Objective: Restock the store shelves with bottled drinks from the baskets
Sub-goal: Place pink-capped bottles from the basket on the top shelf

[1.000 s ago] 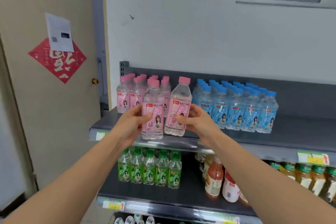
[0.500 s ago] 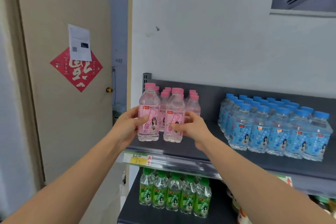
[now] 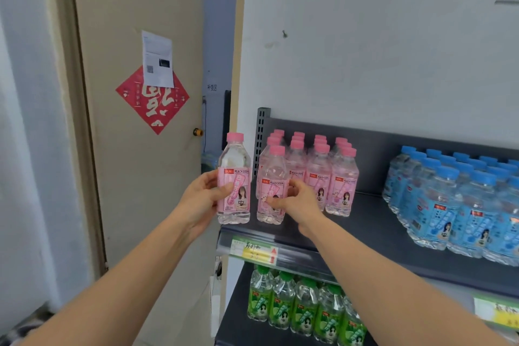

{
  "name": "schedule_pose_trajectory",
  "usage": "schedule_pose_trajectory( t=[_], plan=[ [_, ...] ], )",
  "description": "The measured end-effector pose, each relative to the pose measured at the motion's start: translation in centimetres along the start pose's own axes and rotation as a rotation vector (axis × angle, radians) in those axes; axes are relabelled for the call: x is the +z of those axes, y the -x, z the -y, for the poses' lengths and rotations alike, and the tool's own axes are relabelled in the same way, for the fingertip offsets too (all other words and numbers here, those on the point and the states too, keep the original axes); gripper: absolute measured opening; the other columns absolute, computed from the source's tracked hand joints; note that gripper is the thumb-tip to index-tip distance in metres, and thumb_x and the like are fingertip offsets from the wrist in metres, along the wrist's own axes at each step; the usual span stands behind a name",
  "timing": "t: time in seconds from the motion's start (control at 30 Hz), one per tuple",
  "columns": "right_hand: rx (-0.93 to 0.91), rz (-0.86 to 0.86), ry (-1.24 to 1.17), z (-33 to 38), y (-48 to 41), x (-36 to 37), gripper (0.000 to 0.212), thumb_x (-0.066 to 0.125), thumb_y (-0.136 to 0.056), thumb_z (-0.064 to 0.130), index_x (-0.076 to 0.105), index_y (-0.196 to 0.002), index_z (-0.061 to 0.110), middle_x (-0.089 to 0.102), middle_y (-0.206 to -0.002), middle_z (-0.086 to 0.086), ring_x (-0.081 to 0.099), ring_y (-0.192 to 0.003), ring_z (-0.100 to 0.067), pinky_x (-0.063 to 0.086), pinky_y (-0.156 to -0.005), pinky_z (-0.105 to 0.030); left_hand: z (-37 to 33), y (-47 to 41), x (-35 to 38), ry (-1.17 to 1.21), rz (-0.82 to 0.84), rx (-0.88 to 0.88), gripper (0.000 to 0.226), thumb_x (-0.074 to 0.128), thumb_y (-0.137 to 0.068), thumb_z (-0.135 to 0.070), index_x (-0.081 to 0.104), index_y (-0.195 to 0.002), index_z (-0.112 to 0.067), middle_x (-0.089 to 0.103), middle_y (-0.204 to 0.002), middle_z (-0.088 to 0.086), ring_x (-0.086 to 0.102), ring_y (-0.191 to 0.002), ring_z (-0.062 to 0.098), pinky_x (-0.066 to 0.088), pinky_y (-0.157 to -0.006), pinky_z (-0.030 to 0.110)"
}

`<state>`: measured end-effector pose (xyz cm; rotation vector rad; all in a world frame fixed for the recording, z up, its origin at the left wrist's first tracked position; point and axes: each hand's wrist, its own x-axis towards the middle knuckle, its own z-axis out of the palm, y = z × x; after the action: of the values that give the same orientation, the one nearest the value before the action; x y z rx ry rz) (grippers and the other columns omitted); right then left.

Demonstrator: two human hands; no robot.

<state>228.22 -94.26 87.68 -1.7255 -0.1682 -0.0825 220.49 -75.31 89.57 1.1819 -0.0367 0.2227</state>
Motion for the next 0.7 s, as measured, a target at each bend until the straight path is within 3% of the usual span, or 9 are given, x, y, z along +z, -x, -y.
schedule_pose_trajectory(
  t=[0.13,0.3,0.5,0.6,0.7],
  plan=[
    [-0.025,-0.050,0.046,-0.3,-1.0,1.0,0.063,0.086,-0.065,0.004,0.057,-0.119,0.019,0.067,-0.105,-0.002,0.064,-0.097,-0.020,0.051,-0.072,-0.027,0.3,-0.3,-0.6,0.001,-0.002,-0.007,0.028,0.054,-0.089,0.010,0.055,-0.112,-0.007,0.066,-0.101,0.009,0.065,-0.087,0.022,0.053,-0.080,0.037],
    [-0.043,-0.097,0.180,-0.5,-2.1,1.8,0.063,0.089,-0.063,0.017,0.060,-0.120,0.018,0.069,-0.102,0.002,0.065,-0.095,-0.019,0.054,-0.088,-0.042,0.7,-0.9,-1.0,-0.014,0.011,-0.017,0.029,0.054,-0.088,0.010,0.056,-0.111,-0.008,0.064,-0.103,0.009,0.064,-0.088,0.023,0.053,-0.079,0.037],
    [-0.060,-0.148,0.240,-0.2,-2.5,1.9,0.054,0.088,-0.066,0.023,0.051,-0.105,0.018,0.062,-0.101,0.002,0.060,-0.094,-0.018,0.052,-0.086,-0.036,1.2,-1.3,-0.5,-0.035,0.050,-0.028,0.028,0.056,-0.087,0.009,0.057,-0.108,-0.010,0.061,-0.113,0.013,0.064,-0.091,0.023,0.053,-0.078,0.035],
    [-0.064,-0.143,0.270,-0.4,-2.5,2.0,0.056,0.087,-0.065,0.030,0.053,-0.108,0.017,0.062,-0.102,0.002,0.060,-0.095,-0.019,0.052,-0.085,-0.038,1.7,-1.5,-0.2,-0.030,0.071,-0.034,0.031,0.056,-0.087,0.010,0.057,-0.111,-0.009,0.059,-0.121,0.017,0.064,-0.097,0.026,0.054,-0.083,0.038],
    [-0.068,-0.129,0.308,-0.8,-2.1,1.7,0.057,0.085,-0.067,0.039,0.054,-0.110,0.018,0.060,-0.101,0.002,0.058,-0.094,-0.018,0.051,-0.085,-0.039,2.0,-1.5,0.4,-0.016,0.097,-0.035,0.035,0.056,-0.087,0.010,0.055,-0.117,-0.007,0.058,-0.124,0.017,0.064,-0.098,0.025,0.058,-0.078,0.034]
  ],
)
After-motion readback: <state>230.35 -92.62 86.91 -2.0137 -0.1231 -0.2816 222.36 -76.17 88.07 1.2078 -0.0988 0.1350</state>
